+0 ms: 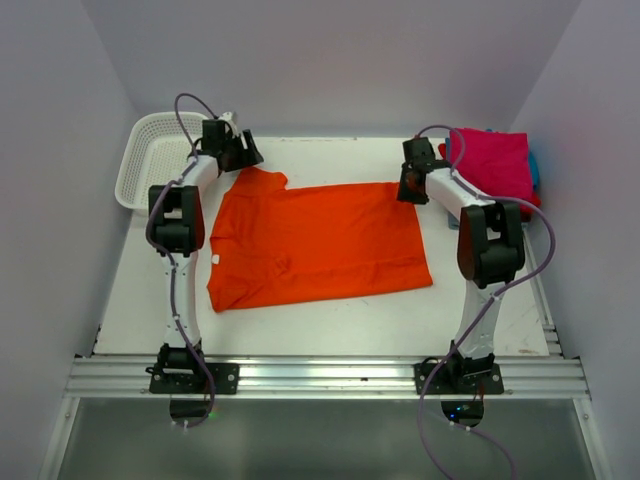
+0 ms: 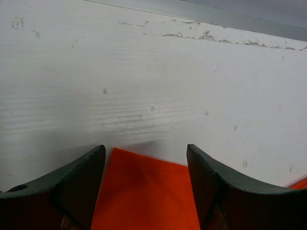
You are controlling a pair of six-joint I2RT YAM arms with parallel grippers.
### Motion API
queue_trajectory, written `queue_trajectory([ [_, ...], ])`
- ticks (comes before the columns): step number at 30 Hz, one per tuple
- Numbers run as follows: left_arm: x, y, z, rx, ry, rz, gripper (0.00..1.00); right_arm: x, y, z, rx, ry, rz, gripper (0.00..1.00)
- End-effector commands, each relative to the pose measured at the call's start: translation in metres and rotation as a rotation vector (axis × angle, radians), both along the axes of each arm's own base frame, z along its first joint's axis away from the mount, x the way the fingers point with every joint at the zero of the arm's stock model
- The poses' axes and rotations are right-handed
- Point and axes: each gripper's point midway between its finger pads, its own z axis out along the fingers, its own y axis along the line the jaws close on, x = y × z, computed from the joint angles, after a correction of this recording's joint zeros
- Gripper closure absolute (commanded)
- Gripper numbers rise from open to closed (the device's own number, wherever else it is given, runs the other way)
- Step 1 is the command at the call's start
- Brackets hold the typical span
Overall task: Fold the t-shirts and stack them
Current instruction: Fold the tshirt
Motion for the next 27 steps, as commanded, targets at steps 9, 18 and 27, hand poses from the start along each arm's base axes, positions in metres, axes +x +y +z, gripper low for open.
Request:
queue_trajectory([
  [9,0.003,-0.009,-0.006,-0.06,-0.012,-0.031,0.7,0.027,-0.034,0.004,0.043,-0.054,-0.102,0.5],
  [18,0.001,-0.008,-0.005,-0.062,-0.006,-0.021,1.0,0.068,-0.007,-0.003,0.207,-0.081,0.017,0.5],
  [27,-0.001,-0.007,0.007,-0.048,-0.025,-0.028,1.0,0.087,0.01,0.012,0.307,-0.152,0.076,0.5],
])
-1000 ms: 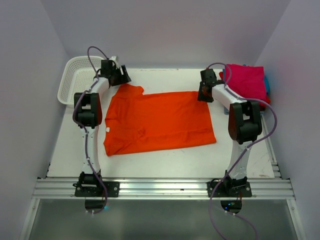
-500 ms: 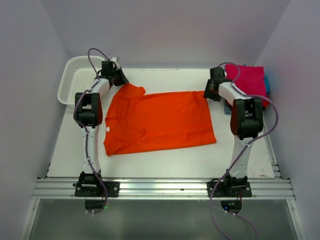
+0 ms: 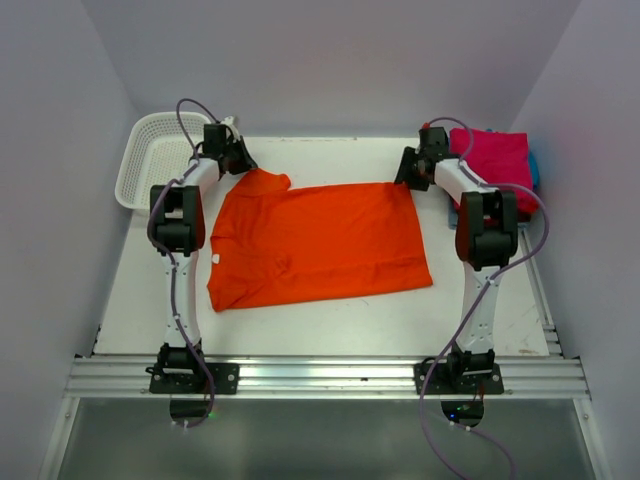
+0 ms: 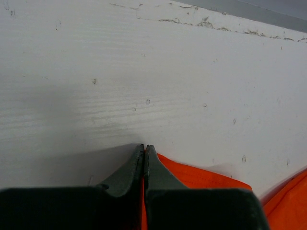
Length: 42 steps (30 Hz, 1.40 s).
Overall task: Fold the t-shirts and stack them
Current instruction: Fold the tshirt
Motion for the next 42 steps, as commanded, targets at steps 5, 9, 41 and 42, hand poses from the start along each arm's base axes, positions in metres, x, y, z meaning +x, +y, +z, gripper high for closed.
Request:
queue_trajectory([
  [5,0.003,0.002,0.023,0.004,-0.051,-0.008,1.0,0.029,-0.012,0.016,-0.036,-0.053,-0.032,0.51],
  [9,0.002,-0.001,0.022,-0.011,-0.045,-0.019,1.0,0.025,-0.024,0.004,-0.095,-0.004,-0.065,0.52],
  [41,-0.01,0.006,0.117,0.013,-0.165,-0.01,1.0,0.02,-0.021,0.095,-0.047,-0.206,-0.05,1.0],
  [42,-0.014,0.007,0.13,0.016,-0.182,-0.005,1.0,0.017,-0.022,0.099,-0.053,-0.21,-0.05,1.0],
])
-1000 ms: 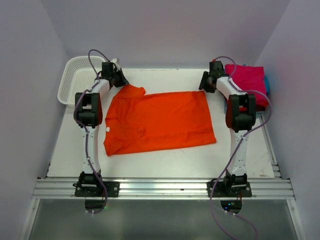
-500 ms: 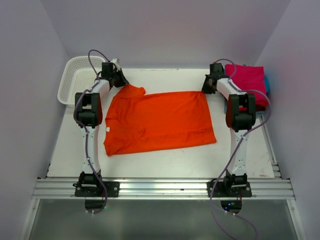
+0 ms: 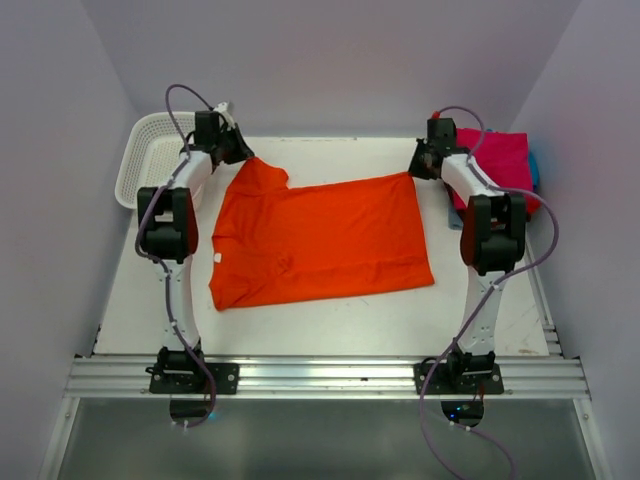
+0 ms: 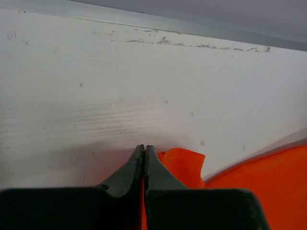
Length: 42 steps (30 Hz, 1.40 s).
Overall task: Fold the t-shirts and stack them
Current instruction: Fold the tshirt
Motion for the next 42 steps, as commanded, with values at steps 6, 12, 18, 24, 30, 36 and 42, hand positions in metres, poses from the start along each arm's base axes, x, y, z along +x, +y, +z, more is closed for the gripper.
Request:
queue_trajectory([
  [6,-0.044,0.01,0.097,0.023,-0.123,0.018,1.0,-0.022,-0.01,0.082,-0.036,-0.151,0.004,1.0],
  [12,-0.104,0.011,0.108,0.03,-0.075,0.013,1.0,-0.058,-0.014,0.059,-0.053,-0.051,-0.006,1.0],
  [18,-0.175,0.005,0.101,-0.008,-0.015,-0.001,1.0,-0.103,-0.016,0.048,-0.034,0.006,-0.025,1.0],
  [24,-0.235,0.004,0.064,-0.013,0.099,0.0,1.0,-0.137,-0.021,0.037,-0.051,0.043,-0.043,1.0],
  [30,-0.273,0.001,0.027,-0.032,0.172,0.013,1.0,-0.149,-0.024,0.017,-0.063,0.093,-0.05,1.0],
  [36,-0.297,0.007,0.016,-0.005,0.21,0.054,0.9,-0.158,-0.021,-0.007,-0.078,0.175,-0.035,0.6],
  [42,-0.311,0.019,0.06,0.039,0.134,0.108,0.0,-0.166,-0.022,0.008,-0.103,0.168,-0.06,0.01],
])
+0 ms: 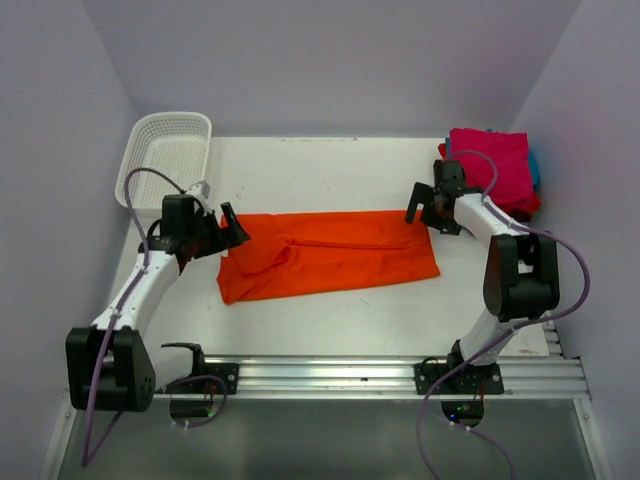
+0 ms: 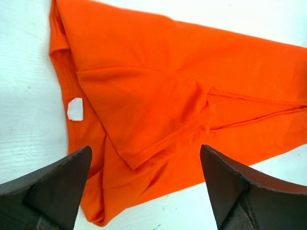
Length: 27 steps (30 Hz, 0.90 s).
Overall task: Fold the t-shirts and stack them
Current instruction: Fold the tshirt
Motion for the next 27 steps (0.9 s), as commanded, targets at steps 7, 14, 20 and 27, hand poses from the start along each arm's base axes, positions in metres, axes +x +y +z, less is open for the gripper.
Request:
queue_trajectory([
  [7,0.015,-0.001,0.064,-0.025,-0.202,0.037,0.0,0.019,0.017,0.042,0.048,-0.111,0.025,0.01],
  [14,0.024,-0.046,-0.003,-0.095,-0.053,-0.036,0.1,0.032,0.07,0.011,0.18,-0.062,0.186,0.36],
  [20,0.009,-0.077,-0.041,-0.169,0.021,-0.073,0.92,0.018,0.083,-0.025,0.193,0.035,0.222,1.0],
  [27,0.002,-0.063,-0.068,-0.103,0.086,0.0,1.0,0.002,0.071,-0.049,0.115,0.101,0.207,1.0],
])
